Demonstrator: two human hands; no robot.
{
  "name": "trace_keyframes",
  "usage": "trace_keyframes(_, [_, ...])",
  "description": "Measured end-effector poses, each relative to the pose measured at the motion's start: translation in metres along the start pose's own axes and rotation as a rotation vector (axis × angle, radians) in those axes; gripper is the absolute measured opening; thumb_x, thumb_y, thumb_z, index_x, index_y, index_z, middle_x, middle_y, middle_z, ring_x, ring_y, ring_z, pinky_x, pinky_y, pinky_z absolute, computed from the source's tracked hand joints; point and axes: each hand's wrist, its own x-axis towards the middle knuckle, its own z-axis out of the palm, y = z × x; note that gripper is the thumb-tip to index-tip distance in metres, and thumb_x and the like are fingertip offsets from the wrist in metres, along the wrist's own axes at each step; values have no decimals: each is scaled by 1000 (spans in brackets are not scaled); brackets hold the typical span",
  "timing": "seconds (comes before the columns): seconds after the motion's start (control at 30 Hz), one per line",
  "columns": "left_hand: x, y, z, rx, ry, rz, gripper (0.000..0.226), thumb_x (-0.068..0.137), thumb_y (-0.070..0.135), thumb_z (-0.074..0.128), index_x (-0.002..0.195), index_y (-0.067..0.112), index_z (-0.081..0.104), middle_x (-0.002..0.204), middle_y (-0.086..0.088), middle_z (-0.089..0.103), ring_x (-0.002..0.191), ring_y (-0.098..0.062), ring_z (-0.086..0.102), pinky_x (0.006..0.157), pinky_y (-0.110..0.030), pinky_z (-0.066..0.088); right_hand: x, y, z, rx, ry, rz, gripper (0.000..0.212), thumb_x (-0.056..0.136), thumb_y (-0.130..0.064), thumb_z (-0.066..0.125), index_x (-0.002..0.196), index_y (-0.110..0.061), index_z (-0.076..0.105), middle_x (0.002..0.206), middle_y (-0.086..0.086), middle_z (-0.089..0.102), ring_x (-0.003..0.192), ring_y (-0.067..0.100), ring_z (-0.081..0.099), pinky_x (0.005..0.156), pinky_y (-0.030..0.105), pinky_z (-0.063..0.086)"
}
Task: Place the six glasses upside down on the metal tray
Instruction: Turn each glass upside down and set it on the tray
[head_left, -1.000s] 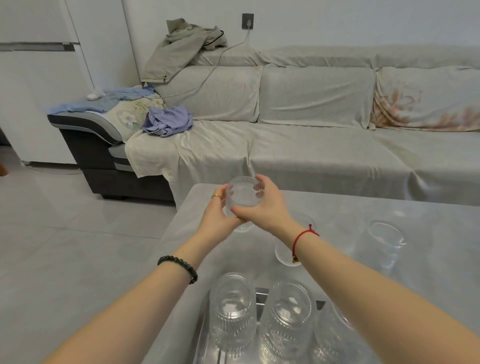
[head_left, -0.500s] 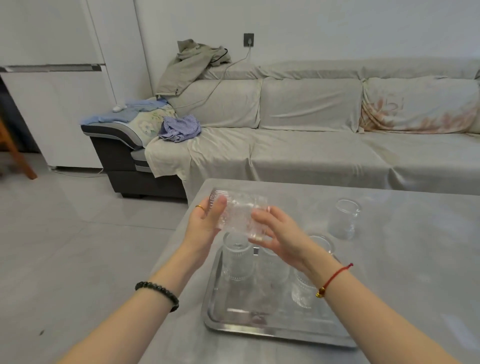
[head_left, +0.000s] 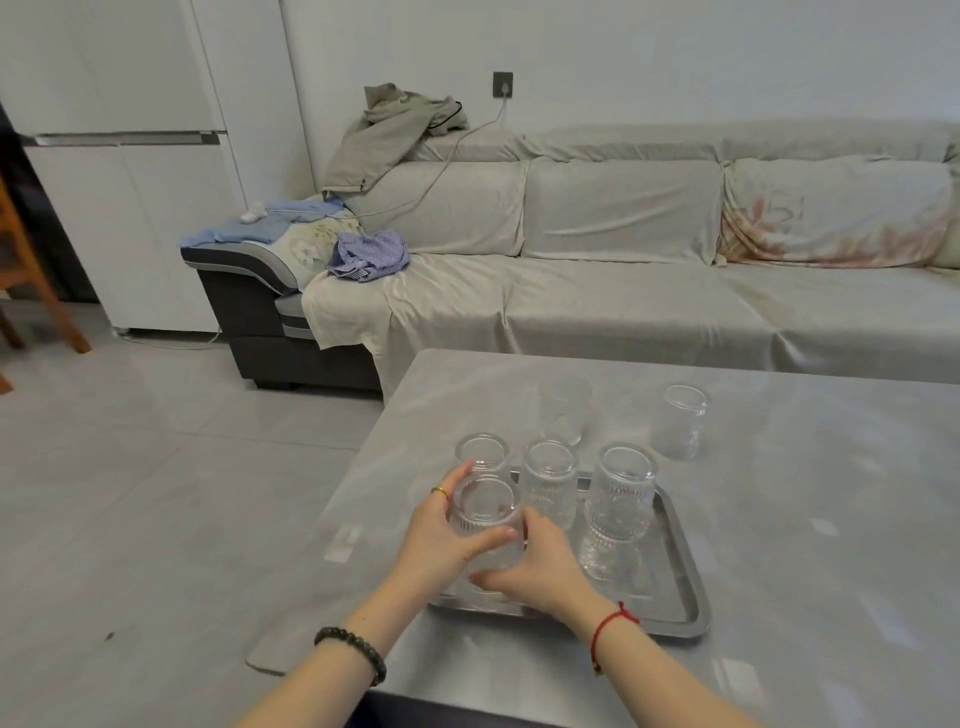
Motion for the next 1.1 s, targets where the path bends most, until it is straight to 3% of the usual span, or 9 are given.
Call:
trace_keyframes(0.17, [-13, -27, 6, 110, 36, -68, 72, 54, 25, 83, 116, 31, 46, 104, 22, 59, 101, -3, 57, 78, -3, 41, 3, 12, 23, 82, 98, 37, 53, 48, -27, 81, 93, -24, 54, 90, -11, 63, 88, 3, 60, 65, 5, 41])
trace_keyframes(0.3, [-12, -37, 3, 131, 37, -91, 66, 54, 25, 83, 108, 37, 48, 103, 13, 64, 100, -5, 60, 88, -24, 48, 6, 14, 30, 78, 91, 23, 48, 53, -23, 78, 95, -22, 54, 89, -11, 62, 87, 4, 60, 66, 5, 42])
trace_keyframes(0.4, [-11, -40, -1, 149, 39, -84, 57, 54, 27, 83, 94, 47, 48, 95, 26, 61, 94, 6, 58, 79, -11, 45, 9, 14, 30, 28, 54, -16, 47, 60, -19, 75, 101, -17, 53, 100, -2, 64, 95, 11, 59, 76, 11, 44])
trace_keyframes(0.53, [-9, -39, -4, 186, 28, -72, 56, 55, 28, 83, 91, 50, 47, 94, 29, 58, 96, 1, 58, 79, -13, 44, 11, 12, 24, -36, -33, -16, 51, 67, -18, 72, 112, -10, 49, 114, 5, 61, 106, 17, 57, 89, 26, 44])
trace_keyframes(0.63, [-8, -30, -8, 210, 29, -35, 60, 57, 28, 82, 100, 50, 45, 102, 31, 54, 100, 8, 55, 78, -2, 39, 12, 8, 10, -110, -137, -13, 55, 72, -18, 70, 121, -10, 45, 122, 5, 57, 106, 17, 54, 92, 27, 43])
trace_keyframes(0.7, [-4, -19, -13, 225, 73, -5, 70, 60, 36, 79, 119, 40, 44, 114, 27, 51, 106, 12, 47, 89, -7, 33, 14, 3, -9, -121, -125, -38, 54, 76, -15, 66, 126, -12, 46, 119, 5, 56, 105, 18, 55, 88, 21, 45])
trace_keyframes(0.87, [42, 25, -25, 204, 153, 85, 60, 74, 40, 66, 127, 22, 45, 123, 13, 53, 118, -3, 46, 96, -20, 31, 39, -19, -80, 101, 195, -167, 21, 78, 0, 62, 86, -18, 64, 73, 5, 67, 65, 15, 63, 64, 14, 51])
trace_keyframes(0.97, [89, 45, -14, 332, 31, 85, 58, 80, 33, 61, 131, 14, 41, 134, 0, 51, 125, -13, 44, 98, -21, 29, 71, -19, -117, 126, 320, -135, 19, 77, -1, 63, 95, -6, 63, 83, 11, 66, 70, 18, 62, 71, 24, 52])
trace_keyframes(1.1, [147, 56, 20, 427, -127, 16, 60, 84, 31, 57, 134, 9, 34, 143, -7, 41, 131, -20, 37, 106, -29, 28, 111, -1, -143, -23, 208, 53, 56, 74, -18, 71, 124, -13, 45, 117, 12, 55, 100, 23, 55, 85, 34, 47])
